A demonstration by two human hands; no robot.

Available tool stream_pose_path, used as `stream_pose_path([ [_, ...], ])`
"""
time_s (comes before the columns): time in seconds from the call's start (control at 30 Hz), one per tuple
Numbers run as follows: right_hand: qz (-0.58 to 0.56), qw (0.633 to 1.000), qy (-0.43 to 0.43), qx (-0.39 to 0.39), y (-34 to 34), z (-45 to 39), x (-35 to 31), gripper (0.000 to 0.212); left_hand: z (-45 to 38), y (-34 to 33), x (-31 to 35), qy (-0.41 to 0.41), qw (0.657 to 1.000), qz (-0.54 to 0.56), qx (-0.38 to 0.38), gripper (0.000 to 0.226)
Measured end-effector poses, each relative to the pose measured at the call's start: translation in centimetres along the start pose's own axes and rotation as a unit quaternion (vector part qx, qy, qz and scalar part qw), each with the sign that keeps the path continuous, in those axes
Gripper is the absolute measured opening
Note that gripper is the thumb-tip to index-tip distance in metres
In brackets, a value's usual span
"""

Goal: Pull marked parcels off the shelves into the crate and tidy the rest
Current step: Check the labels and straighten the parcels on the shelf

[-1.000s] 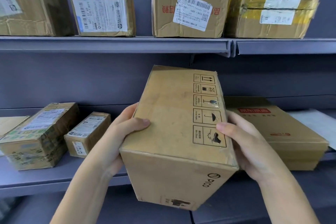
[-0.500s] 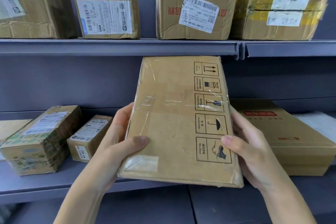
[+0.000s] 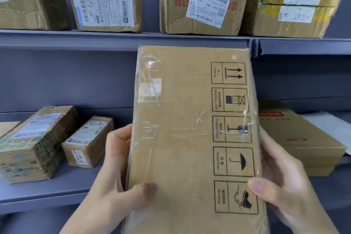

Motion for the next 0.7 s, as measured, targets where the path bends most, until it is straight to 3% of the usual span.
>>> stream_pose_path([
  [0.13, 0.002, 0.999, -0.053, 0.006, -0.1, 0.2, 4.3, 0.085, -0.8, 0.6, -2.8, 0.028, 0.997, -0.064, -0.012, 0.066],
  [0.2, 0.018, 0.997, -0.080, 0.005, -0.5, 0.0, 6.0, 0.087, -1.3, 1.8, -4.8, 0.056, 0.994, -0.096, 0.019, 0.071],
  [0.3, 0.144, 0.984, -0.102, 0.023, -1.6, -0.4, 8.1, 0.087, -2.2, 3.5, -5.8, 0.065, 0.981, -0.159, 0.095, 0.069],
  [0.4, 0.238, 0.963, -0.119, 0.036, -2.7, -0.6, 9.6, 0.084, -2.8, 4.5, -6.6, 0.080, 0.960, -0.227, 0.142, 0.086],
  [0.5, 0.266, 0.955, -0.132, 0.006, -4.1, -0.6, 10.9, 0.067, -2.8, 5.3, -7.4, 0.092, 0.962, -0.197, 0.164, 0.106],
  [0.57, 0.283, 0.948, -0.142, -0.021, -5.1, -0.6, 11.9, 0.058, -2.5, 5.9, -7.6, 0.090, 0.964, -0.165, 0.187, 0.105],
  [0.63, 0.289, 0.944, -0.152, -0.040, -6.1, -0.5, 12.7, 0.057, -2.3, 6.1, -7.4, 0.073, 0.968, -0.143, 0.193, 0.100],
  [0.7, 0.281, 0.945, -0.157, -0.052, -6.8, -0.4, 13.3, 0.062, -2.2, 5.7, -7.0, 0.055, 0.968, -0.155, 0.190, 0.109],
])
Point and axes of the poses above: each hand's wrist, its own z-axis away from the middle knuckle, its own y-axis out of the back of the hand, x = y × z, the point moved 10 cm from there along -z, towards the middle knuckle, and after that the axes turned 4 degrees about -y, right-handed, at the moved point
